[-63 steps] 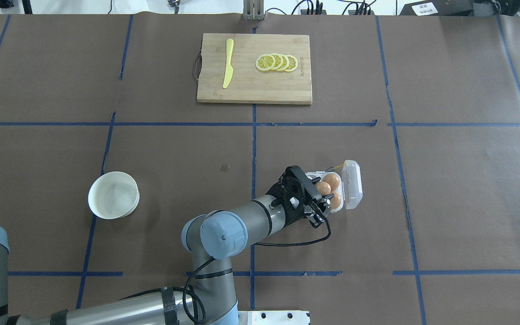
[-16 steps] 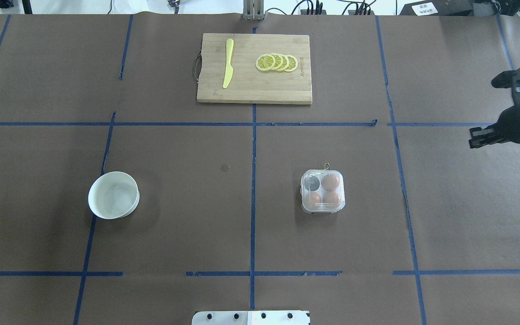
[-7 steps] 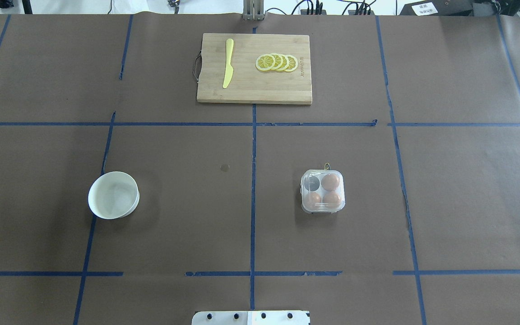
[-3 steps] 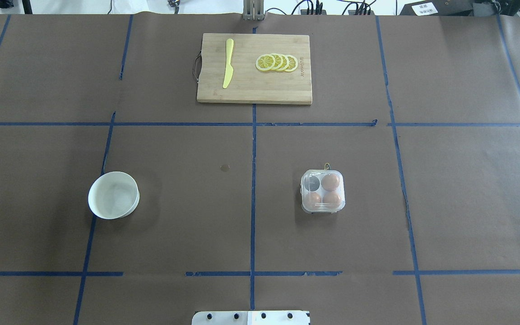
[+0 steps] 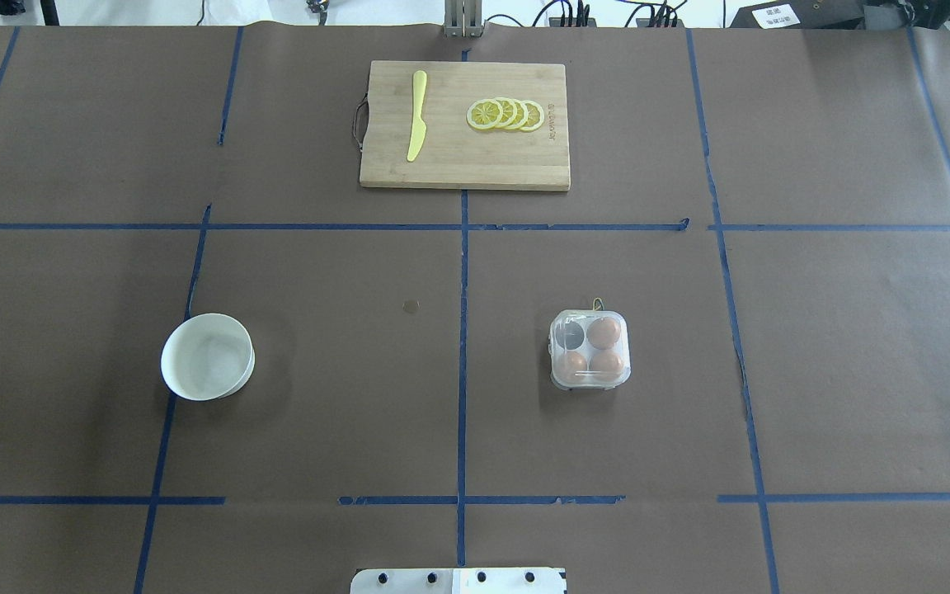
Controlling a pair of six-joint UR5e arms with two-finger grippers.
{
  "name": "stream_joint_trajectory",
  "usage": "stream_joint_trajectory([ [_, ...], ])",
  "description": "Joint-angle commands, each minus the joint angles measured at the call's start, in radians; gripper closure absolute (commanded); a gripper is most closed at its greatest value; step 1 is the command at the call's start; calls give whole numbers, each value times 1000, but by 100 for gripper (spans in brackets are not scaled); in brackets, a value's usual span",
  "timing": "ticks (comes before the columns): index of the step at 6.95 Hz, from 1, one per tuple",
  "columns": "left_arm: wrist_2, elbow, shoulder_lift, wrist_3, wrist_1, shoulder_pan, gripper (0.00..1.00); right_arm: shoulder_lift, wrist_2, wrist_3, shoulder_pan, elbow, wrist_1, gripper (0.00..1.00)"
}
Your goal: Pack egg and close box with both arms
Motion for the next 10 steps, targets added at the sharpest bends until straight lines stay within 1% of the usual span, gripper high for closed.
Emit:
stream_joint_trajectory([
  [1, -5, -12, 11, 2, -2, 0, 0, -1, -2, 1, 0, -3, 0, 0],
  [10, -4, -11, 14, -5, -2, 0, 0, 6, 2, 7, -2, -22, 0, 0],
])
